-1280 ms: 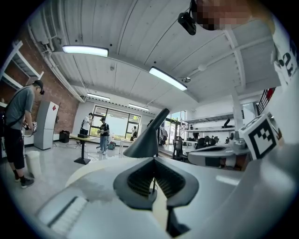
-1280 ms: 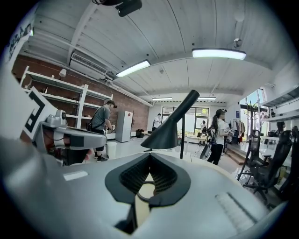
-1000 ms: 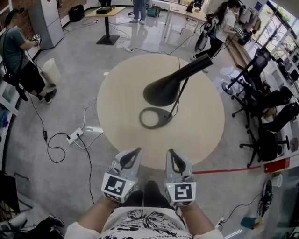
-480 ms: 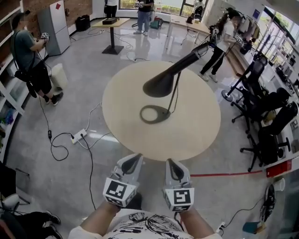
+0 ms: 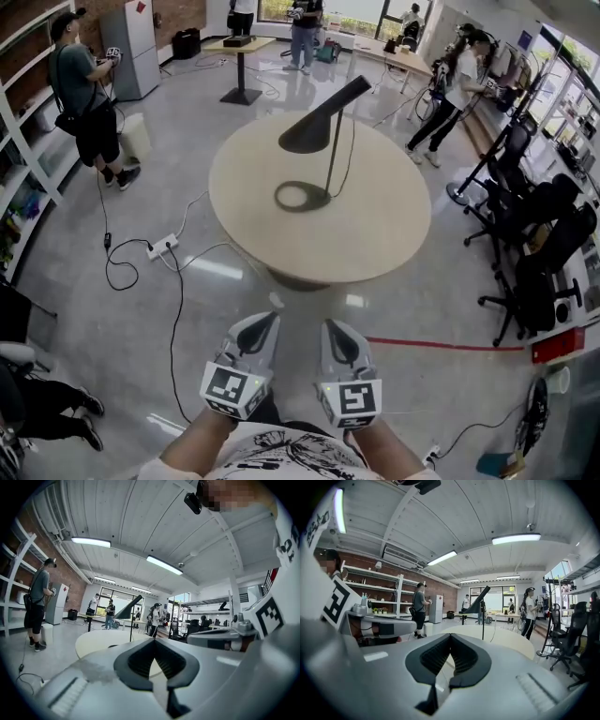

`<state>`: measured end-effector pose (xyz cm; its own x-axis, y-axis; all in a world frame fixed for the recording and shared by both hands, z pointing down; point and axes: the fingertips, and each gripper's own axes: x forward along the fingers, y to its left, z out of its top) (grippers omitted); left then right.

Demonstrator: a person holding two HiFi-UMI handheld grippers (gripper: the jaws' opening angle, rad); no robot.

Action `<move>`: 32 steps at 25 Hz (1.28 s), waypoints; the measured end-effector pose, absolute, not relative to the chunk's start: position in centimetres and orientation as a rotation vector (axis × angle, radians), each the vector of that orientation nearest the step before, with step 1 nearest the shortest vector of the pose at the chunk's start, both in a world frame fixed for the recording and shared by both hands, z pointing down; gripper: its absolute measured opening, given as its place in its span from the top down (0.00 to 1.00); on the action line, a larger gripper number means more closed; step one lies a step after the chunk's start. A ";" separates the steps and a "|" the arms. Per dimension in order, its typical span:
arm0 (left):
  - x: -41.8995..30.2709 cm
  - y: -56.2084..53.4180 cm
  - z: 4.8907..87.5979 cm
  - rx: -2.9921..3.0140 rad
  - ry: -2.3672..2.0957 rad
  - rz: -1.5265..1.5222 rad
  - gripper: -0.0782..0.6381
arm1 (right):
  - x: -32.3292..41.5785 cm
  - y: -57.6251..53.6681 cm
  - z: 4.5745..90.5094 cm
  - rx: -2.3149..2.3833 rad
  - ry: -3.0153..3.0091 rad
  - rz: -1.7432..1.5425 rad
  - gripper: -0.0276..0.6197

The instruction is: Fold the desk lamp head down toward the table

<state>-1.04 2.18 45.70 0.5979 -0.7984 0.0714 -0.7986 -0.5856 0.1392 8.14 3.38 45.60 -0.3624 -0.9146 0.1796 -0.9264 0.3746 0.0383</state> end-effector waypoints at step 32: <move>-1.6 22.5 42.6 2.667 -1.364 -0.083 0.89 | 9.4 24.0 43.3 1.751 -2.491 0.085 0.94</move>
<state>-1.60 22.51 42.63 0.5861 -0.8101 0.0170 -0.8021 -0.5771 0.1538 9.41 24.02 43.26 -0.3360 -0.9354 0.1098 -0.9408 0.3390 0.0090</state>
